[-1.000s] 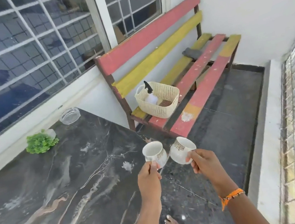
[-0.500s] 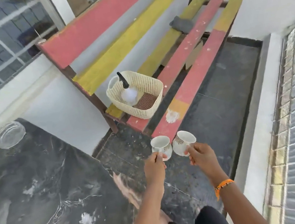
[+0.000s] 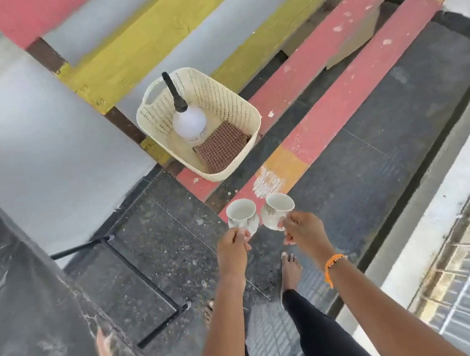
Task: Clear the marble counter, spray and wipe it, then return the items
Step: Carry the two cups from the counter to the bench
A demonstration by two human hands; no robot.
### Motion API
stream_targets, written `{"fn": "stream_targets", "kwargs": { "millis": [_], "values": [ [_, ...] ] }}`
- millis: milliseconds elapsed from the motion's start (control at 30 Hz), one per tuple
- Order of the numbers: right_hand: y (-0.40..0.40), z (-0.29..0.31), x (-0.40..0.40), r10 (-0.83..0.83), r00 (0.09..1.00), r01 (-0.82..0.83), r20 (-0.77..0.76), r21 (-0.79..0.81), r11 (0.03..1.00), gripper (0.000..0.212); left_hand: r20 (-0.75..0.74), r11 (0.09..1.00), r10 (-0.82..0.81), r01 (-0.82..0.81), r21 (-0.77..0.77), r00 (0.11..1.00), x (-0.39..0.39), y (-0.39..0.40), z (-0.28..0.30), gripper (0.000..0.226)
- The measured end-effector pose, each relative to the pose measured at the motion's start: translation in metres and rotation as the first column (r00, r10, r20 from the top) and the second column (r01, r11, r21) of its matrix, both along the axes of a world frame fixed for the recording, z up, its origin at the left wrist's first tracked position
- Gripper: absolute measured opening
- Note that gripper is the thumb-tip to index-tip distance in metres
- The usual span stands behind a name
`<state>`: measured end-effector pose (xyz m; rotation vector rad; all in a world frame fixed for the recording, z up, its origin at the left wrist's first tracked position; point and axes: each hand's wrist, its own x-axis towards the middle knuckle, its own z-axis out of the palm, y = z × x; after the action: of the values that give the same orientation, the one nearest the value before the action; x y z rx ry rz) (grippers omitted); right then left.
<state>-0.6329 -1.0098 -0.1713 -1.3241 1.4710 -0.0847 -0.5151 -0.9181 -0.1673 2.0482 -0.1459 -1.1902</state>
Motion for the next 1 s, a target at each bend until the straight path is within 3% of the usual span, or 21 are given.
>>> {"fn": "stream_targets", "kwargs": {
  "millis": [200, 433, 567, 800, 1000],
  "values": [
    [-0.045, -0.043, 0.010, 0.111, 0.993, -0.112, -0.046, -0.012, 0.994, 0.032, 0.039, 0.997, 0.067, -0.069, 0.041, 0.997, 0.002, -0.030, -0.043, 0.031],
    [-0.065, -0.072, 0.023, 0.241, 0.967, -0.251, -0.077, -0.157, 0.955, 0.033, 0.152, 0.999, 0.035, -0.030, -0.032, 0.988, -0.003, -0.038, -0.083, 0.027],
    [-0.056, -0.084, 0.019, 0.303, 0.950, -0.313, -0.080, -0.243, 0.918, 0.028, 0.116, 0.999, 0.039, -0.036, -0.027, 0.993, -0.006, -0.038, -0.099, 0.025],
    [-0.045, -0.094, 0.018, 0.341, 0.932, -0.360, -0.125, -0.186, 0.914, 0.019, 0.067, 0.999, -0.027, 0.024, 0.049, 0.997, -0.008, -0.025, -0.105, 0.019],
    [-0.042, -0.087, 0.023, 0.213, 0.976, -0.214, -0.048, -0.031, 0.976, 0.015, -0.038, 0.993, 0.081, -0.078, 0.094, 0.996, -0.009, -0.023, -0.097, 0.011]
  ]
}}
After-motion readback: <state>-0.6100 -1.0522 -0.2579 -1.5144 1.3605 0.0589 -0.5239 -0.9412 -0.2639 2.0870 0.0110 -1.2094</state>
